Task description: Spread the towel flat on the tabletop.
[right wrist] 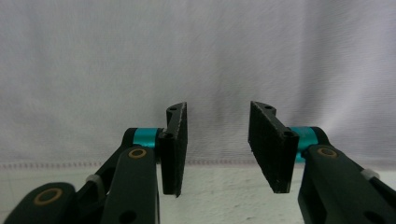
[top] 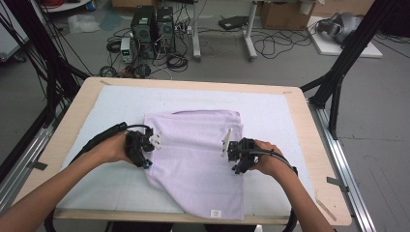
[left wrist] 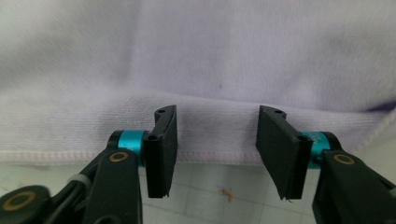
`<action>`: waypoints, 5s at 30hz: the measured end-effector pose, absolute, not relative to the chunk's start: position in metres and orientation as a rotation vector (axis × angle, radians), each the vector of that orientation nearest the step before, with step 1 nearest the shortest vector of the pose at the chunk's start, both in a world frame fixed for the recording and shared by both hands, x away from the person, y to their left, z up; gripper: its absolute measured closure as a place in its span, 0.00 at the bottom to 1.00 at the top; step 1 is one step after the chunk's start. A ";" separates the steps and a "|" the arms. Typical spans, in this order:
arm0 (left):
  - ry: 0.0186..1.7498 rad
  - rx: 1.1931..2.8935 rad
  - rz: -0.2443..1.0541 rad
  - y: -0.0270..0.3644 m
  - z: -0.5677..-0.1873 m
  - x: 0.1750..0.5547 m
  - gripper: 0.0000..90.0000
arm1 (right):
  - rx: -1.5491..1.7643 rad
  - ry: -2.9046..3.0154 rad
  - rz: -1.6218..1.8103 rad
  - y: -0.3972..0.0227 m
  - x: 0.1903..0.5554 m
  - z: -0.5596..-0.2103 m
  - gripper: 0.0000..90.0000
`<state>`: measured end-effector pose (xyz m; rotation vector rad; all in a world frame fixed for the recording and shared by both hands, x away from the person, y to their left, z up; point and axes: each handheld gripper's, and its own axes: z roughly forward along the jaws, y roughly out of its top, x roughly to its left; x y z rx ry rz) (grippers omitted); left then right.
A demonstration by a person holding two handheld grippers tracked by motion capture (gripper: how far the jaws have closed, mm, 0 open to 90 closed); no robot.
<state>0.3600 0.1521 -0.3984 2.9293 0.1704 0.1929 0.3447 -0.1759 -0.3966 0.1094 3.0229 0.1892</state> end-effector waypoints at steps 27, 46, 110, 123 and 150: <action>0.308 2.816 0.486 0.172 -0.348 0.393 0.96 | 0.356 2.801 0.486 -0.211 0.373 -0.347 0.98; 0.228 2.716 0.398 0.177 -0.351 0.370 0.48 | 0.327 2.846 0.564 -0.210 0.372 -0.353 0.59; 0.191 2.835 0.063 0.183 -0.397 0.306 0.60 | 0.063 3.170 0.403 -0.179 0.293 -0.388 0.70; 0.206 2.890 0.027 0.176 -0.405 0.304 0.94 | -0.084 3.145 0.102 -0.158 0.290 -0.405 0.97; 0.165 2.618 0.096 0.211 -0.363 0.241 0.64 | 0.000 3.186 0.771 -0.211 0.246 -0.361 0.70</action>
